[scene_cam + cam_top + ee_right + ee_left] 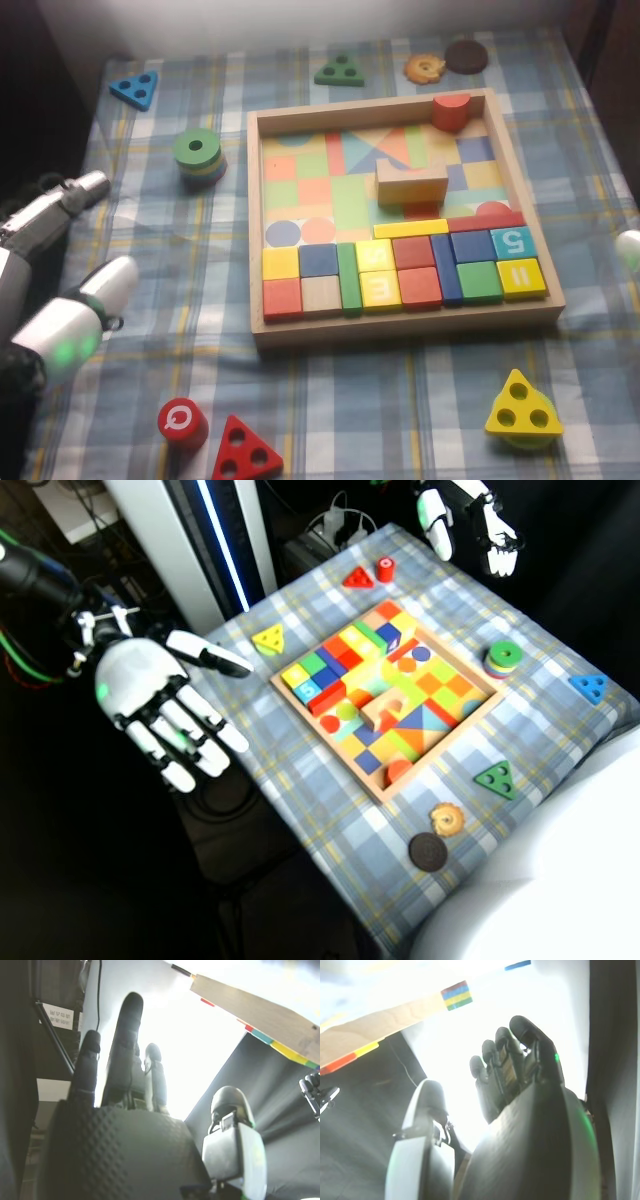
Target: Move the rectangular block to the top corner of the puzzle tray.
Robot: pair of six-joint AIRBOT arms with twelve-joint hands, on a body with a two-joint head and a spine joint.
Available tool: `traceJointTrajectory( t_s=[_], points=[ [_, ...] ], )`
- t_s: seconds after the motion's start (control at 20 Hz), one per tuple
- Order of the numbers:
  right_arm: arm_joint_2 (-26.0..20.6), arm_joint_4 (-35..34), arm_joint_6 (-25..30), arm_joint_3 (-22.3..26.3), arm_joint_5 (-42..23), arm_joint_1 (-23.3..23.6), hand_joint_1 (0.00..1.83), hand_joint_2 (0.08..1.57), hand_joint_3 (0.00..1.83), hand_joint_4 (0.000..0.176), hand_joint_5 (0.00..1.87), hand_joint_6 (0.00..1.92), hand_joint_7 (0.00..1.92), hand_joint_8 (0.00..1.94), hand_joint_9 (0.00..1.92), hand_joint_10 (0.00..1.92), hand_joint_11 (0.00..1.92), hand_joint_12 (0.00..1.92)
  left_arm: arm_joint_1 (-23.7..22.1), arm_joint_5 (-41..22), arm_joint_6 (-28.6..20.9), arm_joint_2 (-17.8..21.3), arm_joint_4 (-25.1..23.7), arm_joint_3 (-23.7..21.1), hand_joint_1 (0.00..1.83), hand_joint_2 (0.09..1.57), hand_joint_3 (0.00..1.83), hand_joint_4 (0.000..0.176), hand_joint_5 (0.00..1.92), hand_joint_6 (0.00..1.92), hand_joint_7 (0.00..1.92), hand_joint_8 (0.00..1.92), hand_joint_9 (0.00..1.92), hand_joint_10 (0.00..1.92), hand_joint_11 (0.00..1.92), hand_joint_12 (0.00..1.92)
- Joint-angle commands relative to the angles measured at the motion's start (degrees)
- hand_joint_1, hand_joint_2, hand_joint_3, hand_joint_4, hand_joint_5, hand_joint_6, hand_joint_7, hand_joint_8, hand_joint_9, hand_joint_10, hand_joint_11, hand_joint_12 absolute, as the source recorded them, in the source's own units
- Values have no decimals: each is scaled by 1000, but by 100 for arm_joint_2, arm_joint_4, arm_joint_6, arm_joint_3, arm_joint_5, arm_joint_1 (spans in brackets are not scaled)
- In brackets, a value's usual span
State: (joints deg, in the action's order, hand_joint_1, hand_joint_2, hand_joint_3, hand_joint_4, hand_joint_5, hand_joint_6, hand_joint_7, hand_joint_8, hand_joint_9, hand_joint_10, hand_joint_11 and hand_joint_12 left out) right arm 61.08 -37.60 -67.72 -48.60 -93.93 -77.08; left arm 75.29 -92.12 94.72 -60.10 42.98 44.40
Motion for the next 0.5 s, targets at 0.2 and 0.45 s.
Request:
traceJointTrajectory(
  t_s=[0.2,0.45],
  points=[
    [-216,385,85,-45,-552,110,246,1370,0,38,429,2,324,2,283,20,0,972,-24,-677,-41,-15,-173,55,426,1366,10,66,317,2,100,0,19,3,0,0],
    [-372,707,752,-422,-175,285,604,1176,0,16,416,8,342,3,271,7,0,823,-25,-670,-41,-3,-177,43,425,1359,2,64,331,5,100,2,23,3,0,0]
  ],
)
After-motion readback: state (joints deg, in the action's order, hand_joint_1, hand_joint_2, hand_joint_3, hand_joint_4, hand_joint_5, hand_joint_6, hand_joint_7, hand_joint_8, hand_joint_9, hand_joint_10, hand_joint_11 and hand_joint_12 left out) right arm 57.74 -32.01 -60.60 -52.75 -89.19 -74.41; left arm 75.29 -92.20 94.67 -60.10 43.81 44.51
